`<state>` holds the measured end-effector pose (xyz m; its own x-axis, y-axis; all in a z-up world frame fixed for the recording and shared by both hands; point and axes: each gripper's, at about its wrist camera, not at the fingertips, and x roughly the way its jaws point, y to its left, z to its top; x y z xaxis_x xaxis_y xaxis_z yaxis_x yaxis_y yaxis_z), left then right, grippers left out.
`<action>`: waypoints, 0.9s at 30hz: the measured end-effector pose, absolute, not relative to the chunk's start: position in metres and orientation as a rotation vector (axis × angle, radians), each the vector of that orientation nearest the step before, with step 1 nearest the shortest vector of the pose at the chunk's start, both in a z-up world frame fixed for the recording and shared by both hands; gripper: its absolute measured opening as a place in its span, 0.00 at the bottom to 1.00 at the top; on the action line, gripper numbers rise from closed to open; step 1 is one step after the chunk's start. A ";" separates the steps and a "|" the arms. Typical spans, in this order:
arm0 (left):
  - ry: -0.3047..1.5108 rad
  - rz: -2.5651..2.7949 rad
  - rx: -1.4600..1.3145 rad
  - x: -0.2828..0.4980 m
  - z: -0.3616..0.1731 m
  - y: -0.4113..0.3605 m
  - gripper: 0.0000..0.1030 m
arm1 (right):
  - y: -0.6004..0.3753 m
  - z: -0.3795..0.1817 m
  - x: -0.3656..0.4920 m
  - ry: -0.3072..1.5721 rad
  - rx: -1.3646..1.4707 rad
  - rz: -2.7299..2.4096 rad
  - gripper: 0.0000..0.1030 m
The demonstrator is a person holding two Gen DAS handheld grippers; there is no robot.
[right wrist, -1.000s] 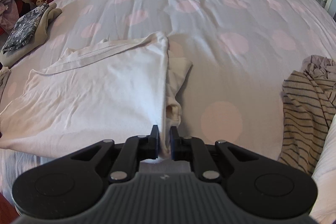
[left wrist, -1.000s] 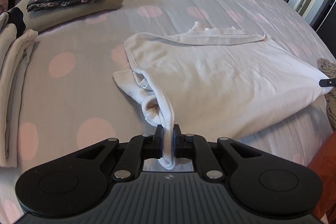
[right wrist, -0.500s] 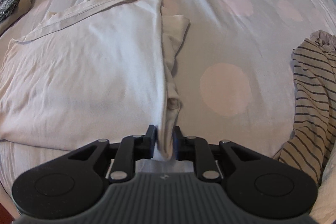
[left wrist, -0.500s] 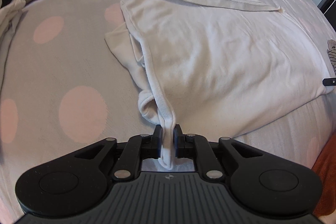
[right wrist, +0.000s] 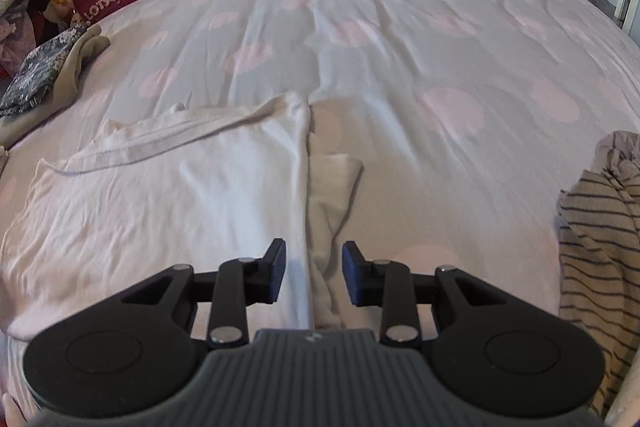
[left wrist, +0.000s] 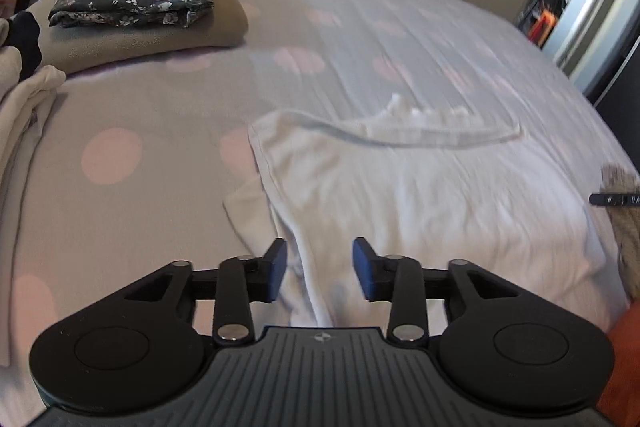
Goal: Fold clothes
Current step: 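Move both open grippers away from the folded shirt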
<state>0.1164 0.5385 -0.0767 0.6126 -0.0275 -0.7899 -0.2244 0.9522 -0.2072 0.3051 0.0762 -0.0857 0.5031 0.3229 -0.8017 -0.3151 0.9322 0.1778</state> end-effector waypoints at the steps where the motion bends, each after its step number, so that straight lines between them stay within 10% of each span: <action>1: 0.901 0.117 -0.299 0.122 -0.080 0.542 0.38 | 0.080 -0.087 0.312 0.966 0.012 0.389 0.33; 27: 0.798 0.216 -0.311 0.255 -0.149 0.597 0.48 | 0.181 -0.142 0.466 0.904 -0.048 0.419 0.56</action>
